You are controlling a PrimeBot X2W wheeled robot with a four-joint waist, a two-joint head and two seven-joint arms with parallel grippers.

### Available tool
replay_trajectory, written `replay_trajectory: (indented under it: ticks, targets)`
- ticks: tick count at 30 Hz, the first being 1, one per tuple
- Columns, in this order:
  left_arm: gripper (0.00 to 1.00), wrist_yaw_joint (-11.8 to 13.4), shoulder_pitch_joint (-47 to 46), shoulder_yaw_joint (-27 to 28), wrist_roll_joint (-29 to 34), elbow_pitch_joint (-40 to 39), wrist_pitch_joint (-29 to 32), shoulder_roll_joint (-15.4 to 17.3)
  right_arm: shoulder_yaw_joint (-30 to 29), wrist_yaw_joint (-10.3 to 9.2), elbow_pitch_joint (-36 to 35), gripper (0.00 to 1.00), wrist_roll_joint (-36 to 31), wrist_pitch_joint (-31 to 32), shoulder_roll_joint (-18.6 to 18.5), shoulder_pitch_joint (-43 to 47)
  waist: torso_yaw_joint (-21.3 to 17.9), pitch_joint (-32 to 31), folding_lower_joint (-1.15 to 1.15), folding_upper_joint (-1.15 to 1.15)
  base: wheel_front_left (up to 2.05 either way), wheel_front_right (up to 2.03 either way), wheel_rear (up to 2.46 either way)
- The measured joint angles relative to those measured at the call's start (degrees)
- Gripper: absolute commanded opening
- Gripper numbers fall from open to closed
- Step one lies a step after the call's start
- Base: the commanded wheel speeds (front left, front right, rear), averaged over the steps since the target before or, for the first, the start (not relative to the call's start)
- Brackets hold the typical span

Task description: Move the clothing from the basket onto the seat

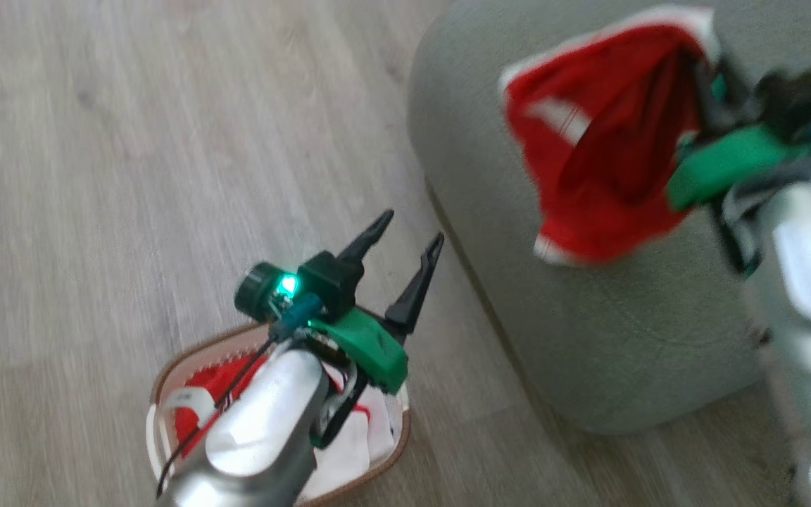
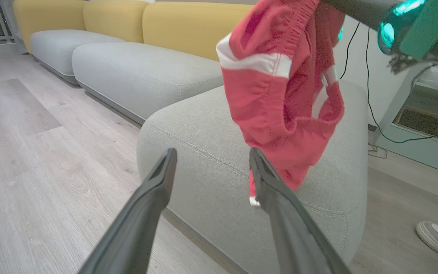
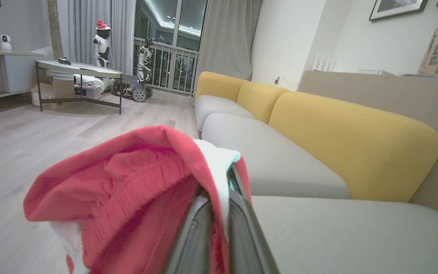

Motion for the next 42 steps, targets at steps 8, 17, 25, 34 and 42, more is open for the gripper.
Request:
replay_trajectory:
  ticks: [8, 17, 25, 34, 42]
  targets:
    - [1.00, 0.5, -4.9, 0.3, 1.9, -2.9, 0.0, 1.7, -1.8, 0.01, 4.6, 0.00, 0.2, 1.4, -8.0, -18.2, 4.6, 8.2, 0.00, 0.00, 0.00, 0.00, 0.00]
    - [1.00, 1.2, -9.3, -0.1, 4.3, -8.2, 0.7, 2.9, -10.8, 0.01, 12.6, 0.00, -3.7, 4.4, -15.6, -36.0, 9.3, 18.4, 0.01, 0.00, 0.00, 0.00, 0.00]
    - [1.00, 1.7, -10.7, -0.9, 5.2, -10.5, 1.2, 3.3, -22.3, 0.01, 16.2, 0.00, -13.8, 2.6, -19.3, -38.9, 13.1, 24.5, 0.01, 0.00, 0.00, 0.00, 0.00]
    - [1.00, 2.4, -10.9, -1.3, 5.7, -10.6, 1.7, 4.2, -28.7, 0.01, 22.9, 0.00, -20.7, 0.7, -13.0, -33.1, 14.7, 28.1, 0.01, 0.00, 0.00, 0.00, 0.00]
    - [1.00, 2.8, -10.9, -1.3, 5.6, -9.9, 1.7, 4.7, -31.7, 0.01, 27.8, 1.00, -22.8, 0.4, -8.6, -28.8, 14.2, 28.0, 0.01, 0.00, 0.00, 0.00, 0.00]
